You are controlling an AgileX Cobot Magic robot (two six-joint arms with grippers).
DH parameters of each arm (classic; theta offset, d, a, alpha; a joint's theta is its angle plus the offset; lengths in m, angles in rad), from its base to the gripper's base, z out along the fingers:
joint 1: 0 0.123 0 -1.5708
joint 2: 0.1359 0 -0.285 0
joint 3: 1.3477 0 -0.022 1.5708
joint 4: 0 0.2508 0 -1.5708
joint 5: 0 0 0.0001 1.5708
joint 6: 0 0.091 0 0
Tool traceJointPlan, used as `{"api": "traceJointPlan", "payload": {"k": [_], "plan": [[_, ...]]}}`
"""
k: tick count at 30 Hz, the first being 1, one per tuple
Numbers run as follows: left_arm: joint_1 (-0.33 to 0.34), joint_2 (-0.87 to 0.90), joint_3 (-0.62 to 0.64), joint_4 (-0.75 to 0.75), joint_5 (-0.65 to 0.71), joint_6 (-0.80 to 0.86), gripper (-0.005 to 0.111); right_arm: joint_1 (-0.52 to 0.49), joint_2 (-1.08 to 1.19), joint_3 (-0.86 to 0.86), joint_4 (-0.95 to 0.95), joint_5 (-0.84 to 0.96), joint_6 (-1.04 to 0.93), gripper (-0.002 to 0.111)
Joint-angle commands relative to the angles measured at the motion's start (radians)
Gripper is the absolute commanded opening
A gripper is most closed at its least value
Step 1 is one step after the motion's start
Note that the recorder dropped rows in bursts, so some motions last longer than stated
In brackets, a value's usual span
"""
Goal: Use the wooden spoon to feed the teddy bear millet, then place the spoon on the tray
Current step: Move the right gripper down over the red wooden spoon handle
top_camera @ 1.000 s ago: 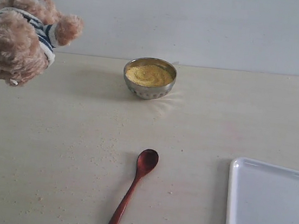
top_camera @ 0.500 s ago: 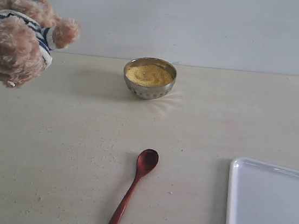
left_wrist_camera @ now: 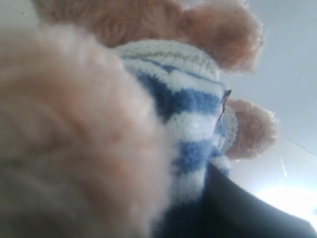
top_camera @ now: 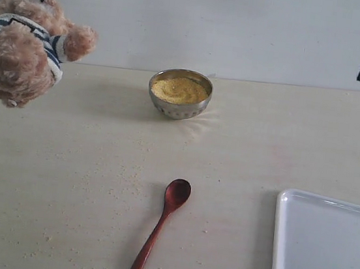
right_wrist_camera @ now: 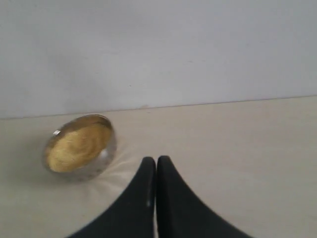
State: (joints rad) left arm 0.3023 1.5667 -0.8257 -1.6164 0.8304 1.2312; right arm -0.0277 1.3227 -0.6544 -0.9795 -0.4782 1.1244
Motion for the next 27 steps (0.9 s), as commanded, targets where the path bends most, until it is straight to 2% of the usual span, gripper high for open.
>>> {"api": "traceJointPlan", "payload": {"k": [1,3,5,8,12,14,15,17,20,23,27], "plan": [[0.003,-0.007,0.002,-0.014,0.009,0.02,0.005,0.022,0.107,-0.072,-0.236,-0.312,0.139,0.001],[0.003,-0.007,0.002,-0.016,0.009,0.02,0.005,0.096,0.157,-0.103,-0.274,-0.33,0.2,0.001],[0.003,-0.007,0.002,-0.016,0.009,0.02,0.005,0.221,0.194,-0.134,-0.274,-0.213,0.239,0.001],[0.003,-0.007,0.002,-0.016,0.009,0.02,0.005,0.471,0.246,-0.187,-0.274,0.111,0.198,0.001],[0.003,-0.007,0.002,-0.01,0.01,0.02,0.005,0.832,0.295,-0.265,-0.274,0.714,0.143,0.001],[0.003,-0.007,0.002,-0.01,0.01,0.02,0.005,0.958,0.319,-0.285,-0.286,0.954,0.165,0.001],[0.003,-0.007,0.002,-0.012,0.009,0.02,0.005,1.0,0.328,-0.285,-0.283,1.003,0.192,0.001],[0.003,-0.007,0.002,-0.017,0.006,0.02,0.005,1.056,0.342,-0.285,-0.245,1.015,0.212,0.001],[0.003,-0.007,0.002,-0.015,0.007,0.02,0.005,1.096,0.352,-0.285,-0.135,0.923,0.212,0.001],[0.003,-0.007,0.002,-0.01,0.007,0.02,0.005,1.099,0.354,-0.285,-0.018,0.819,0.21,0.002],[0.003,-0.007,0.002,-0.01,0.007,0.02,0.005,1.099,0.354,-0.285,0.098,0.823,0.223,0.002]]}}
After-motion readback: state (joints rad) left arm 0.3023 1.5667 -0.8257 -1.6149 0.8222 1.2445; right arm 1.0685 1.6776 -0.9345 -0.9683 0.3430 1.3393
